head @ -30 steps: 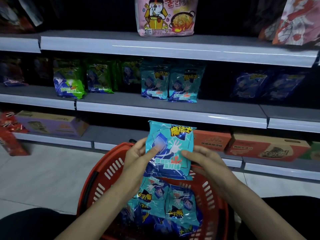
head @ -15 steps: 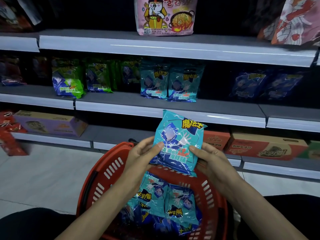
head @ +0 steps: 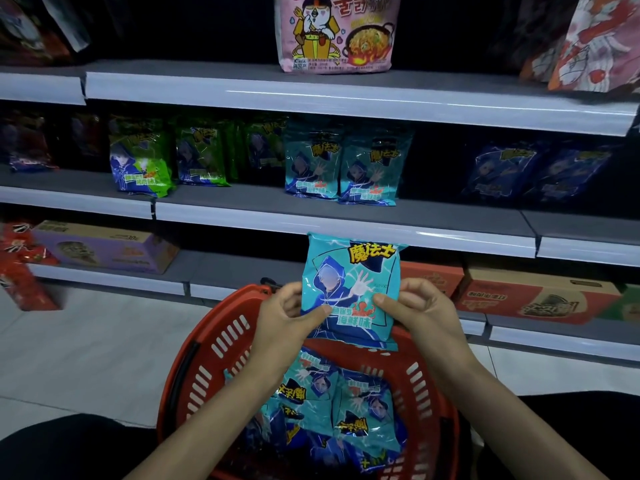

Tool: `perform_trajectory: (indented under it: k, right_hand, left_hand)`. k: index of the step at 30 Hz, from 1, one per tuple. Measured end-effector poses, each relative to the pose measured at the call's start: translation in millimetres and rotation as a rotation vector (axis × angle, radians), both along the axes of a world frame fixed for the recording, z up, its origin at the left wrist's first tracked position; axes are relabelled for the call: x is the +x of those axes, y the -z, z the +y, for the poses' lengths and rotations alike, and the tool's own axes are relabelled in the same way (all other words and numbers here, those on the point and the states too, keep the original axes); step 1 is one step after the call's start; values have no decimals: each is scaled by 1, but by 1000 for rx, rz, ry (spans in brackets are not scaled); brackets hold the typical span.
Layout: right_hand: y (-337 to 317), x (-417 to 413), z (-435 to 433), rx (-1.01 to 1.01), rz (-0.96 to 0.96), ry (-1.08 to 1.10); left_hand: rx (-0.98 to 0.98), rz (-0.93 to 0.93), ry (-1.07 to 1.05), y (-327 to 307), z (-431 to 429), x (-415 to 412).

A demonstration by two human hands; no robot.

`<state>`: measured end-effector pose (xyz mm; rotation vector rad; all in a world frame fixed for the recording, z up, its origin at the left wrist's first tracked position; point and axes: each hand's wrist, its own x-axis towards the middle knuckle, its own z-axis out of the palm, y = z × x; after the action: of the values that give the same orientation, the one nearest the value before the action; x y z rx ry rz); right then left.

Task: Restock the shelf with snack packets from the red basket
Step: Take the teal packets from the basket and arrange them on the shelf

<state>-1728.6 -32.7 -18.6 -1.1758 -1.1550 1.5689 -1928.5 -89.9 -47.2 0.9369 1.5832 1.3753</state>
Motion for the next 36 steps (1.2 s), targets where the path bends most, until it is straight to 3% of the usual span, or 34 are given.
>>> perform_trajectory:
  k: [3, 10, 13, 19, 28, 36]
  right_hand:
    - [5, -7, 2, 131, -111, 22]
    - [19, -27, 11, 447, -595, 137]
    - [16, -34, 20, 426, -590, 156]
    - [9, -58, 41, 338, -453, 114]
    - [-11, -96, 69, 232, -326, 105]
    - [-18, -108, 103, 327, -299, 120]
  left_hand:
    - [16, 67, -30, -1, 0, -1]
    - [55, 451, -145, -3, 10, -15]
    - [3, 666, -190, -6, 20, -28]
    - [-10, 502, -208, -25, 48, -49]
    - [-29, 475, -320, -51, 99, -63]
    - [-26, 352, -325, -53, 139, -76]
